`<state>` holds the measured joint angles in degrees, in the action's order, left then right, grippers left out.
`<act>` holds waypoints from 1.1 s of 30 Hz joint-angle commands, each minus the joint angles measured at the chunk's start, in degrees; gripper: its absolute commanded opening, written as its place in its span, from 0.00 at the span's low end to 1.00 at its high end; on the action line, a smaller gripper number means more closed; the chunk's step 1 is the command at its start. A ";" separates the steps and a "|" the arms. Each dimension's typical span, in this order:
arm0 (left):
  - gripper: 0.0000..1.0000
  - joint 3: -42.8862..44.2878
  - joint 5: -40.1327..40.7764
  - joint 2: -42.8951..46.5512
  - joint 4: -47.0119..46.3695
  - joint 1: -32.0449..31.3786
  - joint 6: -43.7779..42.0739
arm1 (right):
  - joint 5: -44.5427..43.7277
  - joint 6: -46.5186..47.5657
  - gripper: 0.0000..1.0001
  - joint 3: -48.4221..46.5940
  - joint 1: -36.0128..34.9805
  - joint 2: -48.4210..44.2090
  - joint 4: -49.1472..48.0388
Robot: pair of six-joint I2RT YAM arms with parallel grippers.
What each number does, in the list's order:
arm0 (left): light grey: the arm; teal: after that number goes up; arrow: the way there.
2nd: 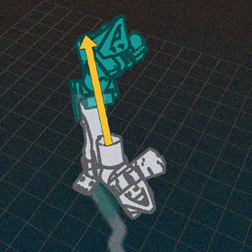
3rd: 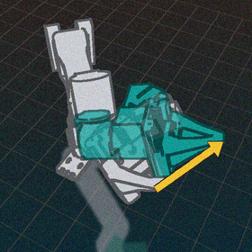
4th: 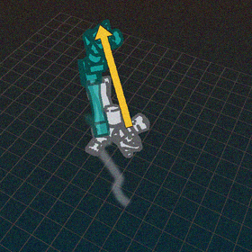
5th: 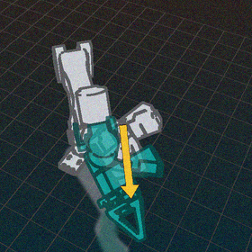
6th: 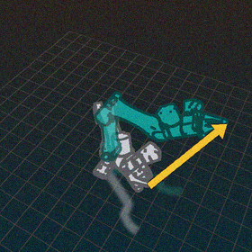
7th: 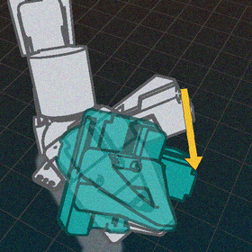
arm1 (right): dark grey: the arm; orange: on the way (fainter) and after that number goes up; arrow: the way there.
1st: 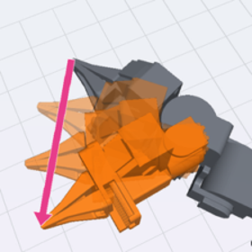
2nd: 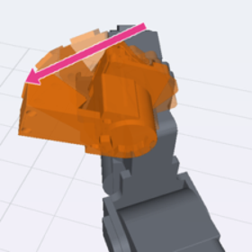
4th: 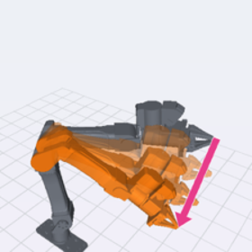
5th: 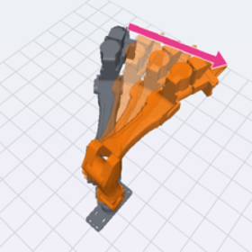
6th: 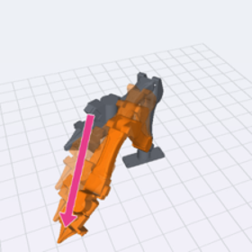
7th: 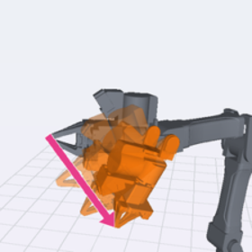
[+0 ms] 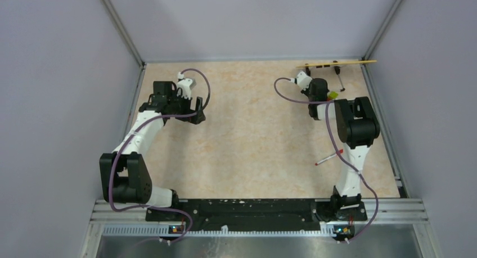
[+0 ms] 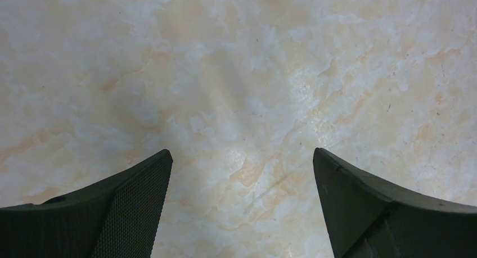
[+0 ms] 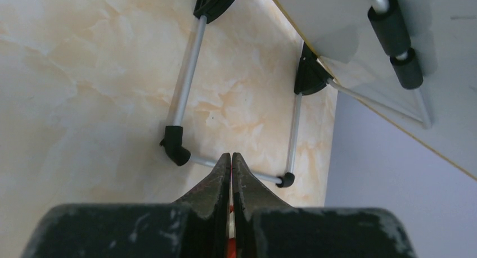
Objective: Write a sentence on the whiteboard
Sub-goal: Move the whiteboard stand to the center of the board.
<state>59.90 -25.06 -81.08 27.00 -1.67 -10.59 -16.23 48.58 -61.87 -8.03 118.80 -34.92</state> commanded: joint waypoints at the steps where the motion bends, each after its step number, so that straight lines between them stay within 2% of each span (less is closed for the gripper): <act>1: 0.99 1.19 0.58 0.96 -1.87 0.15 0.13 | -0.91 5.75 0.00 -6.19 -0.51 3.14 -6.62; 15: 0.99 0.67 0.63 1.63 -2.37 0.16 -0.10 | -0.58 7.41 0.00 -19.43 -0.17 11.38 1.21; 22: 0.99 -0.11 -0.06 2.69 -2.74 0.16 -0.46 | 3.86 7.45 0.00 -22.32 -0.23 13.38 8.50; 29: 0.99 -0.57 -0.60 3.38 -2.92 0.16 -0.74 | 5.15 9.68 0.00 -20.49 -0.21 13.85 11.11; 33: 0.99 -0.64 -0.62 3.93 -2.91 0.18 -0.83 | 7.96 8.79 0.00 -20.51 -0.20 13.01 17.21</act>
<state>59.75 -24.64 -79.66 26.50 -1.67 -10.68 -12.19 57.93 -81.76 -8.01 131.90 -23.75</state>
